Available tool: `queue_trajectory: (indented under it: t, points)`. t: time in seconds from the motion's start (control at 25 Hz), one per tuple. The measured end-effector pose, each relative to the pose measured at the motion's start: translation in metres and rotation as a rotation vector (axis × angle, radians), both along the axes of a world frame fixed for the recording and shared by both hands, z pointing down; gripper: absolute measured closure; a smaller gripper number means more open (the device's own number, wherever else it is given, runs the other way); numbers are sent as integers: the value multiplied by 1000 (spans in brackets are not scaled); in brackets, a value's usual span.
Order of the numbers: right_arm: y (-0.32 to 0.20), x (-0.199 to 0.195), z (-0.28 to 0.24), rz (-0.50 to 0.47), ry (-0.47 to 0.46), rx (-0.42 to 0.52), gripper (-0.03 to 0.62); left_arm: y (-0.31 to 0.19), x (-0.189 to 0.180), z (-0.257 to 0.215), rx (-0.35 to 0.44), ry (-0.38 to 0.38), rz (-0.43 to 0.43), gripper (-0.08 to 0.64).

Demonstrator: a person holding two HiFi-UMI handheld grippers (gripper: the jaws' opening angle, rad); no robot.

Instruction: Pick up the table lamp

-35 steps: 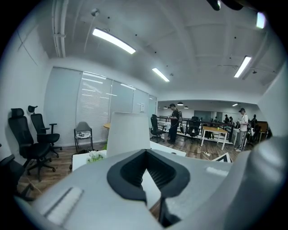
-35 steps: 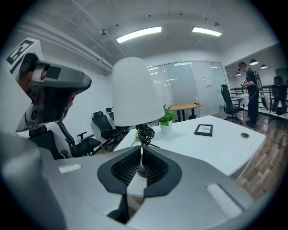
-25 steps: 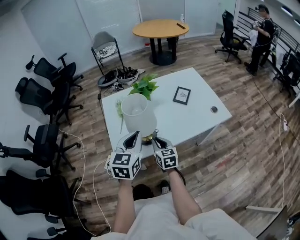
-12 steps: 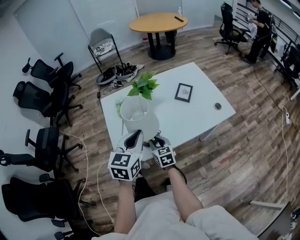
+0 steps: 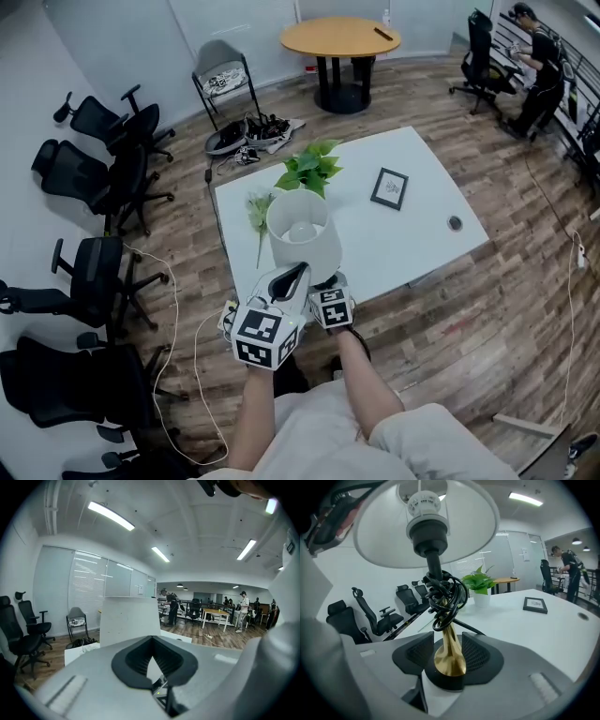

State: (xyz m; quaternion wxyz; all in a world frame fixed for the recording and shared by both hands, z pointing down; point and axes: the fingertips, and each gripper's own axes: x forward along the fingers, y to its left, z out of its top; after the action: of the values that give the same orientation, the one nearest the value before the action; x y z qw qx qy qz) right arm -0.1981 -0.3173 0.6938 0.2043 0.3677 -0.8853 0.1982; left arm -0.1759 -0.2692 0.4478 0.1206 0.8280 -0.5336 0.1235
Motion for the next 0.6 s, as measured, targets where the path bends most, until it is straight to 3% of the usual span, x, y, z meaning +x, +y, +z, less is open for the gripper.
queue_trajectory:
  t: [0.28,0.6]
  points:
    - [-17,-14,10,18,51,-19,361,-11,-7,-4,-9,-32,16,560]
    - [-31,-36,9,-33,137,34,365,-29,-20,-11,-1,-31,26,560]
